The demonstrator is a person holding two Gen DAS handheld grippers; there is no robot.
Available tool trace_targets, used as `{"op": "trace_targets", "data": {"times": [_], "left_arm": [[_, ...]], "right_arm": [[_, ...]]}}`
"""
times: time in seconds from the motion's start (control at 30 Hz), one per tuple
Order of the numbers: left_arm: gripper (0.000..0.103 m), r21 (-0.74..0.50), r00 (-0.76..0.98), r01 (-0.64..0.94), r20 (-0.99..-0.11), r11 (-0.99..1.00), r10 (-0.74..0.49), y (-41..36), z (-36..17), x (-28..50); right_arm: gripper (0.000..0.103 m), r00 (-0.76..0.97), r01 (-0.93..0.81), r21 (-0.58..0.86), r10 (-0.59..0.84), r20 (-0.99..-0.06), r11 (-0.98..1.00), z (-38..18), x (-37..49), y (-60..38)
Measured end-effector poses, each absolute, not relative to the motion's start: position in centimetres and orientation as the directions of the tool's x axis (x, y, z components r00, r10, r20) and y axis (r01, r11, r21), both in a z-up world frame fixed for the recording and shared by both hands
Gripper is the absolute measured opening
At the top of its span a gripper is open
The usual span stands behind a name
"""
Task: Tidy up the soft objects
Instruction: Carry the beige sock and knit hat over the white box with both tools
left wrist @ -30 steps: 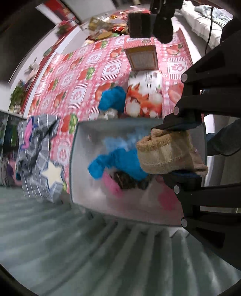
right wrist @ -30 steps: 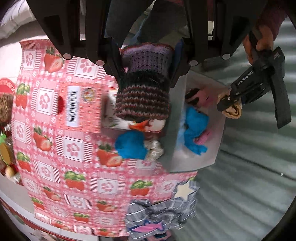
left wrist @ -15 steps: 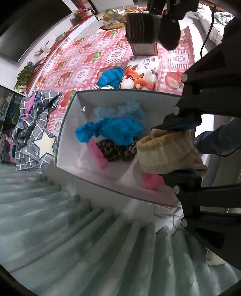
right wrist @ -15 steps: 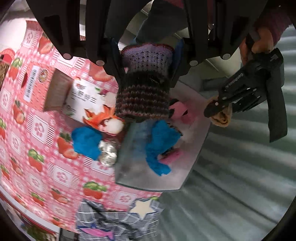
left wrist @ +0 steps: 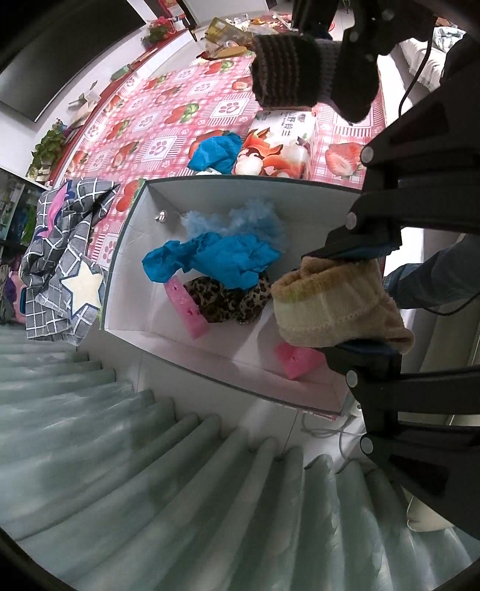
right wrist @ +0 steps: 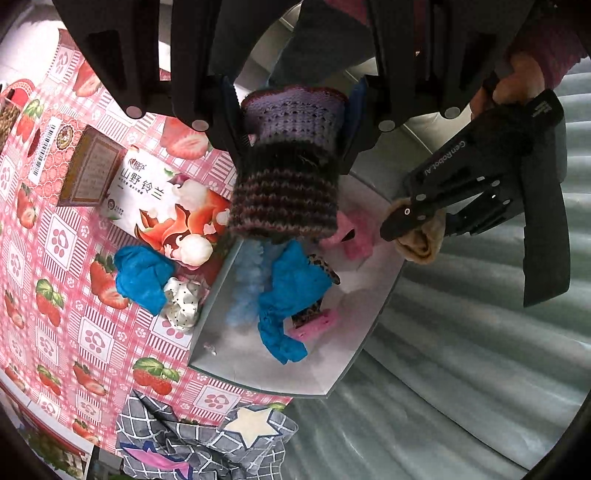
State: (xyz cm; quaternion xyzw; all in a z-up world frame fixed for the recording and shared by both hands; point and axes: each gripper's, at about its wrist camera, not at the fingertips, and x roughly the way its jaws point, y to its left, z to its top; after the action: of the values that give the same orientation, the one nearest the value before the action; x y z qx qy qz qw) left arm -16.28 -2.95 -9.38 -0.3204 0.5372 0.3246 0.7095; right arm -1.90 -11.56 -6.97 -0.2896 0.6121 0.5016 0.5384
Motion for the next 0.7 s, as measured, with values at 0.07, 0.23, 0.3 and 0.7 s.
{"op": "trace_targets", "data": {"times": [0.07,0.23,0.3,0.7], "left_arm": [[0.039,-0.106,0.212,-0.802,-0.971,0.587,0.114,-2.97,-9.43,-16.20],[0.039,-0.105,0.211,-0.803,-0.971,0.587,0.115,-3.05,-9.45,-16.20],[0.039,-0.105,0.210,-0.802,-0.971,0.588,0.113,-3.15,-9.57,-16.18],[0.039,-0.104,0.204,-0.802,-0.973,0.588,0.106,-2.80,-9.85,-16.37]], "right_arm": [[0.048,-0.253,-0.894,0.302,0.183,-0.950,0.330,-7.04,-1.90,-11.56],[0.048,-0.253,-0.895,0.300,0.179,-0.951,0.329,-7.11,-1.97,-11.48],[0.048,-0.253,-0.897,0.300,0.178,-0.951,0.326,-7.13,-2.07,-11.46],[0.048,-0.261,-0.899,0.301,0.164,-0.951,0.318,-7.50,-2.25,-11.18]]}}
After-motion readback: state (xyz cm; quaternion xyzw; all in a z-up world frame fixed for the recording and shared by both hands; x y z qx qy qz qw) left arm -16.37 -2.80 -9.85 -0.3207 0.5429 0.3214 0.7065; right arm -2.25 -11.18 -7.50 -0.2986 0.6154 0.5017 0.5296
